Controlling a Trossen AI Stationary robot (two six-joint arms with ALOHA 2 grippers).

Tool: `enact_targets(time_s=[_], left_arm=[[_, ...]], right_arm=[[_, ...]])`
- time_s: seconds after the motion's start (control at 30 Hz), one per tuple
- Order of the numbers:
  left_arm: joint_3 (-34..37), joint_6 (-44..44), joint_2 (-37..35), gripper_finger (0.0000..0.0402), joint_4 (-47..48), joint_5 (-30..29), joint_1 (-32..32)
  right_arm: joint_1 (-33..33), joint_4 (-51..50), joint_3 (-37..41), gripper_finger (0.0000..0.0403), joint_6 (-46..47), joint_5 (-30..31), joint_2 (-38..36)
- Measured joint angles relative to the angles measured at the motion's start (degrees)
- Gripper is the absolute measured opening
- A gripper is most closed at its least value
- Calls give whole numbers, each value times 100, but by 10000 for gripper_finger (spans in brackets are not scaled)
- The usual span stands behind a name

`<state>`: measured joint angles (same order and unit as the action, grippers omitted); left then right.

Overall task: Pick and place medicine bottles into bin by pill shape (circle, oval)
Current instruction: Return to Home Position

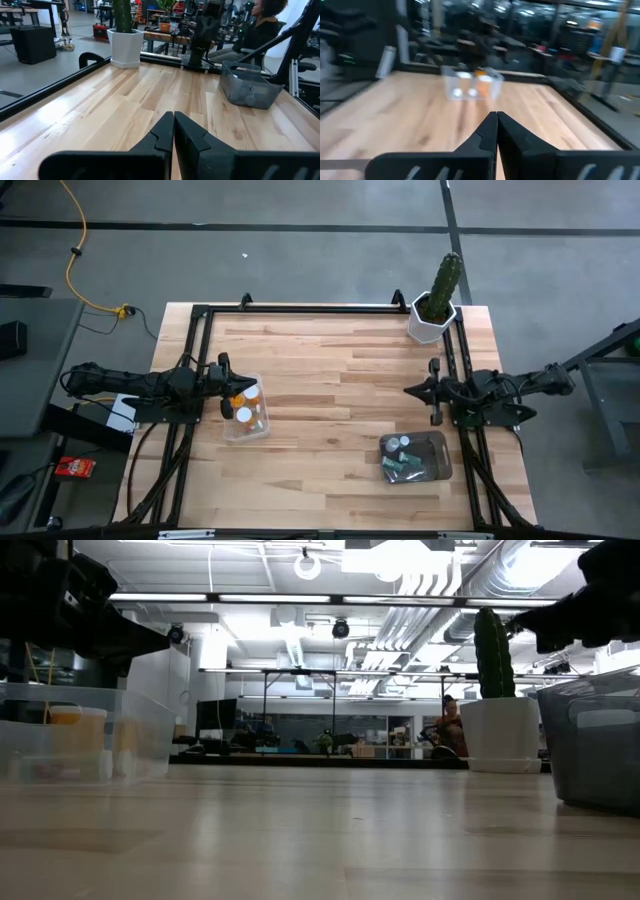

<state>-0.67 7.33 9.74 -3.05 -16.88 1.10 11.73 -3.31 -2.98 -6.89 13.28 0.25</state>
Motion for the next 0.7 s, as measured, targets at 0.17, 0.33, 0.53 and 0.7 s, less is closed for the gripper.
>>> enact_targets(time_s=[0.17,0.33,0.53,0.7], left_arm=[[0,0,0,3,1,0,0],[0,0,0,3,-2,0,-1],[0,0,0,3,0,0,-1],[0,0,0,3,0,0,-2]], right_arm=[[-473,11,-17,0,164,-508,-4],[-922,-288,-24,0,332,-1173,0],[-992,-209,0,0,297,-1098,7],[-992,-193,0,0,522,-916,13]])
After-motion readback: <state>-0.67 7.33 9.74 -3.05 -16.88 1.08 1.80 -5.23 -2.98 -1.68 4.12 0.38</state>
